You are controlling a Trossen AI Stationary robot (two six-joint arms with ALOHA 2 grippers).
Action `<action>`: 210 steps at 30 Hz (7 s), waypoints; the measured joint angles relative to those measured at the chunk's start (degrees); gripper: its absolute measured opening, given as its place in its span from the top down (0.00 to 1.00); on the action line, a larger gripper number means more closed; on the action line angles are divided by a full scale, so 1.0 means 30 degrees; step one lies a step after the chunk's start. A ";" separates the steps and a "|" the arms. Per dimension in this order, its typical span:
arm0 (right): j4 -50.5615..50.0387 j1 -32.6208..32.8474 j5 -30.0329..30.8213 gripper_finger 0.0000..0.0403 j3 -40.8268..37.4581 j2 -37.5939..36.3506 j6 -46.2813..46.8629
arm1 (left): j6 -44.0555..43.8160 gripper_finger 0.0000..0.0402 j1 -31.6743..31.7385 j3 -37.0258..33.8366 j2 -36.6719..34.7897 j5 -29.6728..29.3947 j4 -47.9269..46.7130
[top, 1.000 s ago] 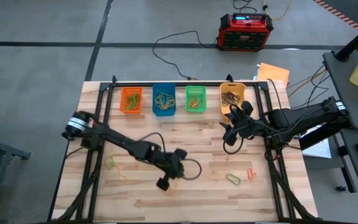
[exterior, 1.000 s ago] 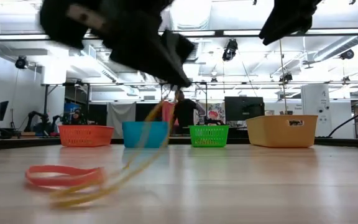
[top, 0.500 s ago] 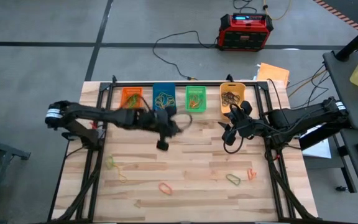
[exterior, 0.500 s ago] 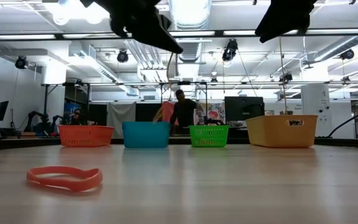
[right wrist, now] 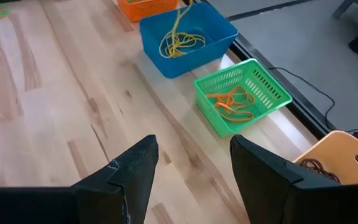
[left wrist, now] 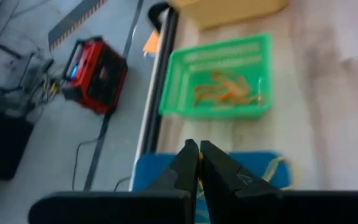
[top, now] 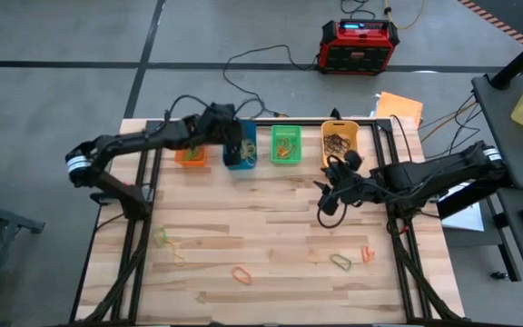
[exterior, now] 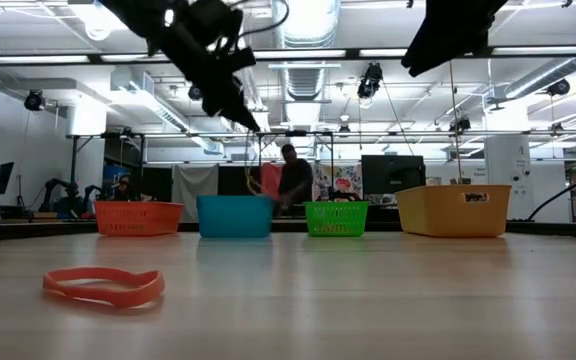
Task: Sort rubber bands into baskets
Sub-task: Put the yellow rubber band into the blue bin, then put the green rubber band into the orange bin
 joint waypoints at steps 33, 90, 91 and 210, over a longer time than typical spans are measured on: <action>0.0705 0.0000 -0.0012 0.51 0.0000 0.0535 -0.0245 | 0.0136 0.63 0.2523 0.0000 0.3674 0.0470 -0.1088; -0.2789 0.9799 -1.2050 0.51 -0.0503 1.1524 1.1170 | -0.9741 0.61 -1.4858 -0.1071 -0.2907 -0.5341 -0.2329; -0.2743 0.9799 -1.2033 0.51 -0.0500 1.1623 1.1056 | -0.9864 0.61 -1.4974 -0.1071 -0.3000 -0.5349 -0.2461; 3.0678 0.0567 -0.9755 0.98 -0.3504 0.9729 -1.5966 | -0.9591 0.76 -1.5470 -0.6974 0.0730 -0.6823 1.7967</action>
